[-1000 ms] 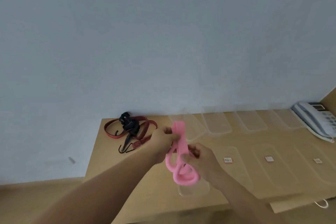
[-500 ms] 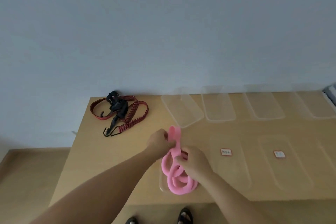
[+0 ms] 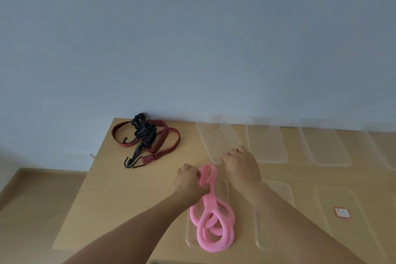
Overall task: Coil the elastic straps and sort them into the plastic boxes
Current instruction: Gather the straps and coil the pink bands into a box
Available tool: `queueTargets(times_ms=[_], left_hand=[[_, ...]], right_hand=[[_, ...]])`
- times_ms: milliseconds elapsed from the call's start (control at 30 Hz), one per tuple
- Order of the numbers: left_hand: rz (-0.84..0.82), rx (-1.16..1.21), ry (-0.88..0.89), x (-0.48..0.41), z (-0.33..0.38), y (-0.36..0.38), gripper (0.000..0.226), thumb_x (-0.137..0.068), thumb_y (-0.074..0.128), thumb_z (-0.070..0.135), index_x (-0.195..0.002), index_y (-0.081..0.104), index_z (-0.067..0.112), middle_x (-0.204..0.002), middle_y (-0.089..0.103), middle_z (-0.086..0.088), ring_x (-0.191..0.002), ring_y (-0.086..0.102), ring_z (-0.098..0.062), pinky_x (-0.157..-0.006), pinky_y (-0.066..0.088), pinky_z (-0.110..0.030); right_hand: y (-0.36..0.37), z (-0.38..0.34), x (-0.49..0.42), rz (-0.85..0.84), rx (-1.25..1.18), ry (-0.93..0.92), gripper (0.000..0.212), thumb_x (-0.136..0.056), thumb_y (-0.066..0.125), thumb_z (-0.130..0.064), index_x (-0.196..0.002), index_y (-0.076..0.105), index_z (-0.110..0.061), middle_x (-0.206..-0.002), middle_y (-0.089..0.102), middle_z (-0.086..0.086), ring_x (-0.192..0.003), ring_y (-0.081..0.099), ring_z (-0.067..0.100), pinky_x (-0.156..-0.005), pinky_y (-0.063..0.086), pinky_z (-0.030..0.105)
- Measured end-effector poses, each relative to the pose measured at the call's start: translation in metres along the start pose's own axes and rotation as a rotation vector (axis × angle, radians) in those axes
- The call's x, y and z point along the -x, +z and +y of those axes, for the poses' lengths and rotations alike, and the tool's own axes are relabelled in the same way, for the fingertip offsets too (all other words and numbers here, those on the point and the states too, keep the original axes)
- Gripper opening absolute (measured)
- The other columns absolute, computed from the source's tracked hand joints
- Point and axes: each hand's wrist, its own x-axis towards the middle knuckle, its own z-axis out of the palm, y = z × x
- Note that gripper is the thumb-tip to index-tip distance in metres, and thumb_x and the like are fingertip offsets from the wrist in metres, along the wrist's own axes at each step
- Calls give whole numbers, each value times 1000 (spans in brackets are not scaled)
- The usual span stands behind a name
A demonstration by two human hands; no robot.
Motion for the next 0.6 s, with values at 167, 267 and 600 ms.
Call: queueTargets(times_ms=[167, 267, 600], left_hand=[[-29, -14, 85, -2, -7, -3, 32, -81, 69, 44, -105, 68, 22, -107, 58, 7, -103, 47, -16, -83, 45, -27], [-37, 3, 118, -4, -11, -5, 30, -80, 70, 42, -102, 70, 21, -101, 61, 6, -100, 51, -17, -81, 49, -30], [-41, 172, 77, -15, -28, -19, 35, -79, 75, 38, -104, 56, 24, -99, 51, 12, -87, 51, -10, -64, 37, -18]], right_hand=[[12, -22, -20, -45, -147, -55, 24, -98, 46, -24, -96, 70, -19, -98, 66, -3, -99, 49, 22, -78, 46, 34], [18, -28, -25, -56, -190, -59, 26, -100, 44, -27, -96, 70, -22, -97, 66, -5, -96, 45, 19, -76, 44, 31], [15, -30, -26, -110, -94, -59, 30, -103, 36, -32, -114, 64, -29, -111, 64, -11, -105, 45, 18, -87, 37, 32]])
